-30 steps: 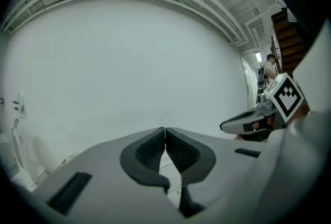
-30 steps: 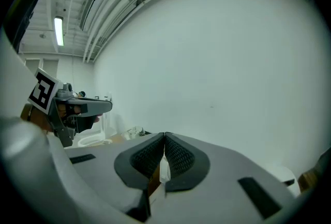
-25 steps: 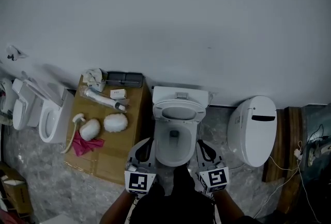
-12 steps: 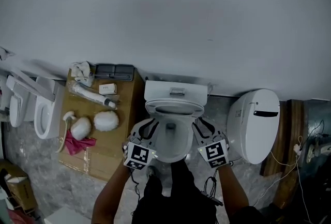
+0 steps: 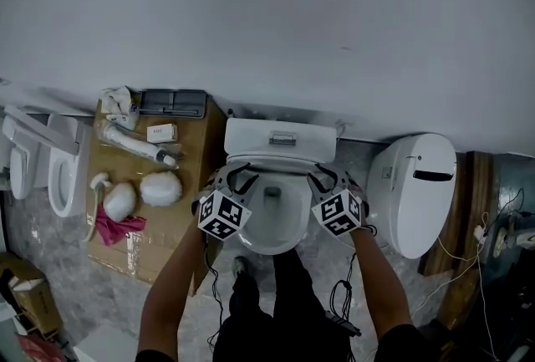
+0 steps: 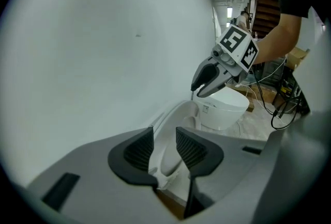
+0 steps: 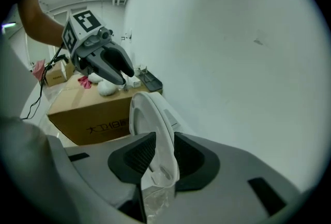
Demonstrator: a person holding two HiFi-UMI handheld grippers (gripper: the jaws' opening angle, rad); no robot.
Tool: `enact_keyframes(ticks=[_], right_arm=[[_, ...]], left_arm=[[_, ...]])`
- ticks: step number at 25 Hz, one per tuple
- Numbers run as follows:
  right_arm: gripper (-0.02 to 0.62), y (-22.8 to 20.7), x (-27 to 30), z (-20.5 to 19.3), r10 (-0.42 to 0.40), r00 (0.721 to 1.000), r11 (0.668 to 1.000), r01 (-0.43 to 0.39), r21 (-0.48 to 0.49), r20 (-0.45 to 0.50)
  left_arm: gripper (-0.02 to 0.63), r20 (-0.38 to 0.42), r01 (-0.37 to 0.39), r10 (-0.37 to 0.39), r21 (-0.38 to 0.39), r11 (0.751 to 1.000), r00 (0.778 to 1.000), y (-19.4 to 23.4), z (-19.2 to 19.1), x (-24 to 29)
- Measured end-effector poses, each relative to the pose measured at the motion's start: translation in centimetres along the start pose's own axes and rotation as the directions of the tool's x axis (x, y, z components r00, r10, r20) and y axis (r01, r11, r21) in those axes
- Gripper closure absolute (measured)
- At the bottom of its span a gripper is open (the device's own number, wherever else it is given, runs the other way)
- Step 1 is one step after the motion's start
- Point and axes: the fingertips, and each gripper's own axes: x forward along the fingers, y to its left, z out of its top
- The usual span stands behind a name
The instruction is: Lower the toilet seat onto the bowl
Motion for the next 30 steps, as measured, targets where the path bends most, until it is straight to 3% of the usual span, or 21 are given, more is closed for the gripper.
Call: enact_keyframes(ticks=[8, 16, 23, 30], right_arm=[[0.468, -0.2, 3.5, -2.8, 0.008, 0.997, 0.995, -0.016, -0.097, -0.079], [0.497, 0.7, 3.3, -3.0, 0.008, 0.997, 0.989, -0.020, -0.144, -0.080], [0.515, 2.7, 1.8, -3.9, 0.033, 0.994, 0.983, -0.050, -0.178, -0.101], [0.523, 6.1, 0.3, -5.0, 0.092, 0.988, 0.974, -0.115, -0.197, -0.123]], left_arm=[[0.451, -0.038, 0.015, -0.014, 0.025, 1.000, 0.999, -0.1, -1.5, 1.7], [0.448, -0.086, 0.019, -0.013, 0.075, 0.997, 0.996, 0.2, -3.1, 2.4], [0.449, -0.127, 0.059, -0.039, 0.150, 0.987, 0.991, -1.7, -4.3, 2.4], [0.457, -0.186, 0.144, -0.105, 0.207, 0.968, 0.977, -4.8, -6.4, 2.2]])
